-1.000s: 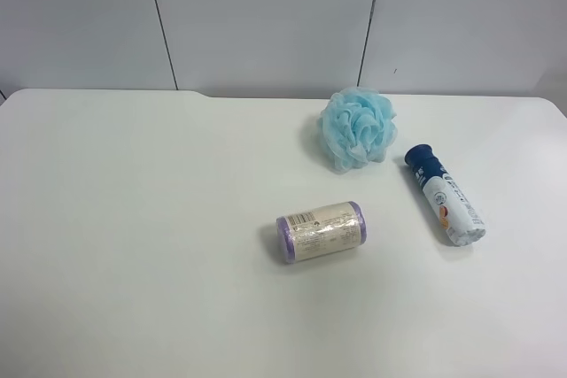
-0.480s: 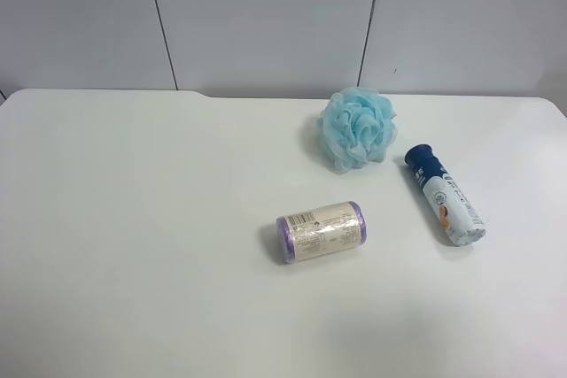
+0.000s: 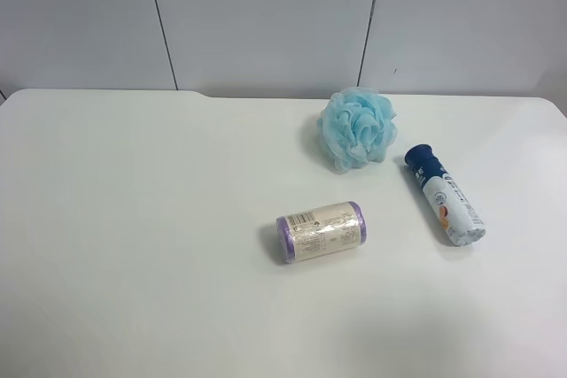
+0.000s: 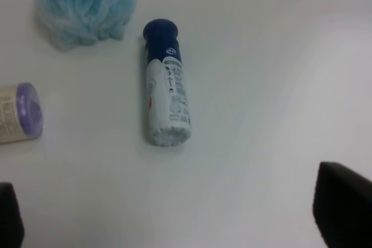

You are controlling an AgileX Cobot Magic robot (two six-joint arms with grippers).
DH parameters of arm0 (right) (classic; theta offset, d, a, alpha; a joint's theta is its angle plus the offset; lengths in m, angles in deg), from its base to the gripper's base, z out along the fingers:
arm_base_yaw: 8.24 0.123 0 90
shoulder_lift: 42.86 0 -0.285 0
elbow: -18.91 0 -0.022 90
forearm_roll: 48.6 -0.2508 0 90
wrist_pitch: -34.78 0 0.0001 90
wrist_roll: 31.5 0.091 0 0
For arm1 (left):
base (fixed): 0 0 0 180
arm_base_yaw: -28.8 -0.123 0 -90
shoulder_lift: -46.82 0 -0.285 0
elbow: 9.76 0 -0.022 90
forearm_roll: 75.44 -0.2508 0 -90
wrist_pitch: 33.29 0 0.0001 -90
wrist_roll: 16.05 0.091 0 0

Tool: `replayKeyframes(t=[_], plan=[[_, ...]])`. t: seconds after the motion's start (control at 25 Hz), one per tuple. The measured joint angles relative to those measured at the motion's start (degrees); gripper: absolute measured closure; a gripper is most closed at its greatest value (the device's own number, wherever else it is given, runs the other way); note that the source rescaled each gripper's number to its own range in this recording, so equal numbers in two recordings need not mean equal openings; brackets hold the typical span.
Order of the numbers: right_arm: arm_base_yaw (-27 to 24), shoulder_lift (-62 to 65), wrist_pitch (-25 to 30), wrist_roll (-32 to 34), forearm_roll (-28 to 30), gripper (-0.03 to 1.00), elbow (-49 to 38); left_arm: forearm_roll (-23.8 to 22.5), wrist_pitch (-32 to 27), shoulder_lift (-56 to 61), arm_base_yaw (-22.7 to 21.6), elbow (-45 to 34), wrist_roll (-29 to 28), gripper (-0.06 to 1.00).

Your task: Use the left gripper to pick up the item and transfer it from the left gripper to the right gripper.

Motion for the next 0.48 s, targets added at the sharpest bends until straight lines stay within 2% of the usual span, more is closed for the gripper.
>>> replayKeyframes(t=[0.2,0.48], plan=[[0.0,0.0,-3.07,-0.16,0.0,-0.03,-2.23,0.0,0.0,0.0,0.0,0.0,0.0,-0.05],[0.0,0.0,-3.87,-0.22,0.0,-0.03,-2.64,0.0,0.0,0.0,0.0,0.0,0.0,-0.05]])
